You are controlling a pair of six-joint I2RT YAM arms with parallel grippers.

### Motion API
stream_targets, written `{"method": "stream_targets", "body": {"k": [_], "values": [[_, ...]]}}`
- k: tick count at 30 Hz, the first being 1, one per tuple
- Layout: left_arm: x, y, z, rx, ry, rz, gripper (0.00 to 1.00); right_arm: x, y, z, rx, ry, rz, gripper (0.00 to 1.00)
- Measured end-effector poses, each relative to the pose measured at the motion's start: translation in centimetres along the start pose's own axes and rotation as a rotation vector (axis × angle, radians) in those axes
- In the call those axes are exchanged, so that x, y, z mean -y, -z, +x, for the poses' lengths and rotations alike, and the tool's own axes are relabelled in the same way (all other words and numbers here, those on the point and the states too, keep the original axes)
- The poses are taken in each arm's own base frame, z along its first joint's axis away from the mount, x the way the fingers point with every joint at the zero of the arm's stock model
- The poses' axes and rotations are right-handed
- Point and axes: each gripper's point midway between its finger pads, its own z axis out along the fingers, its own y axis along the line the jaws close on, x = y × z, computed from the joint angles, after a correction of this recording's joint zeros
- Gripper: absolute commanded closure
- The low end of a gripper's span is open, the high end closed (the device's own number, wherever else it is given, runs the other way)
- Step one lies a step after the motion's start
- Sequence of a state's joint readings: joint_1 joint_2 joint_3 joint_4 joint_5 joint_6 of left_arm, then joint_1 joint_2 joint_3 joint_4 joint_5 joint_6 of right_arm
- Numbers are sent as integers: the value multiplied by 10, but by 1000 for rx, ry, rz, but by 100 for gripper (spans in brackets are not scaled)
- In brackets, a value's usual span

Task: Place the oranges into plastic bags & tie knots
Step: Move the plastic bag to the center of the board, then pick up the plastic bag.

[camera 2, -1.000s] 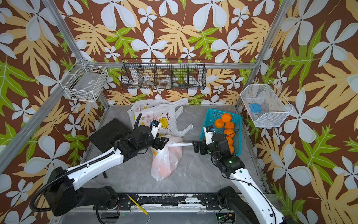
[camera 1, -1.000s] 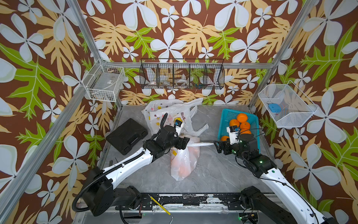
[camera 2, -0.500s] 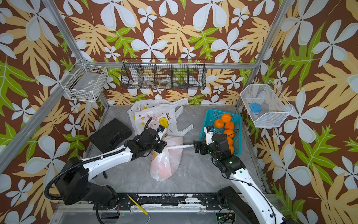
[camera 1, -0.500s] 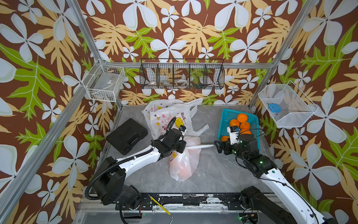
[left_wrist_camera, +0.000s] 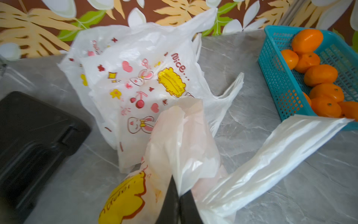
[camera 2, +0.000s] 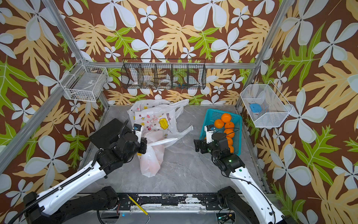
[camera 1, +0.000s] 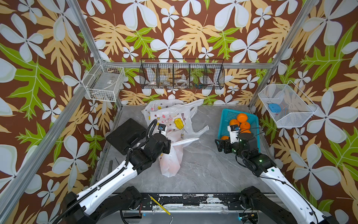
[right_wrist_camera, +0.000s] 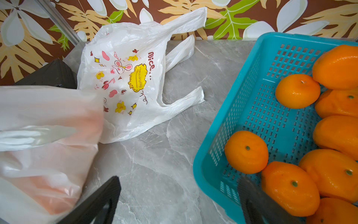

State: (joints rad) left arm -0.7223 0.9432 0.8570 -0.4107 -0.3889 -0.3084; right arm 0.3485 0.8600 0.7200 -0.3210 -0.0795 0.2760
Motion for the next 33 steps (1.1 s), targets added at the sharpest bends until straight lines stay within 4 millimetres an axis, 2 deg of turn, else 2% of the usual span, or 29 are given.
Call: {"method": "stream_targets", "body": {"k": [2,7,10,12,14,15,16,18,19,22,24,26,29,31,33], "values": [[-24,13,-6,32,32,-72,100,0,-5,2,-12,-1,-1,4],[-101,39,-14,94,134,-295,100,-6,-19,8,-58,-8,-39,5],[-138,39,-5,70,157,-414,100,-12,-26,5,-67,-14,-68,5],[-155,33,6,30,165,-461,100,-14,-30,5,-74,-17,-80,5],[-169,27,18,-12,171,-495,77,-16,-33,6,-84,-18,-88,4],[-174,26,23,-28,174,-510,60,-16,-34,7,-88,-18,-90,4],[-176,25,24,-39,166,-515,48,-16,-35,8,-91,-19,-91,4],[-174,23,20,-34,171,-493,33,-16,-35,7,-91,-19,-90,4],[-172,24,14,-20,173,-480,29,-16,-35,7,-91,-19,-90,4],[-163,34,-22,67,191,-426,25,-17,-33,1,-77,-17,-90,4],[-149,41,-52,132,199,-347,24,-17,-30,-5,-63,-16,-90,4],[-132,39,-77,173,209,-253,24,-17,-29,-9,-52,-14,-85,4],[-83,19,-104,180,180,-82,24,-14,-29,-11,-47,-14,-68,4],[-46,-5,-111,141,154,17,24,-13,-29,-11,-42,-16,-62,4],[-19,-35,-110,92,133,64,23,-13,-28,-11,-38,-32,-63,4]]}}
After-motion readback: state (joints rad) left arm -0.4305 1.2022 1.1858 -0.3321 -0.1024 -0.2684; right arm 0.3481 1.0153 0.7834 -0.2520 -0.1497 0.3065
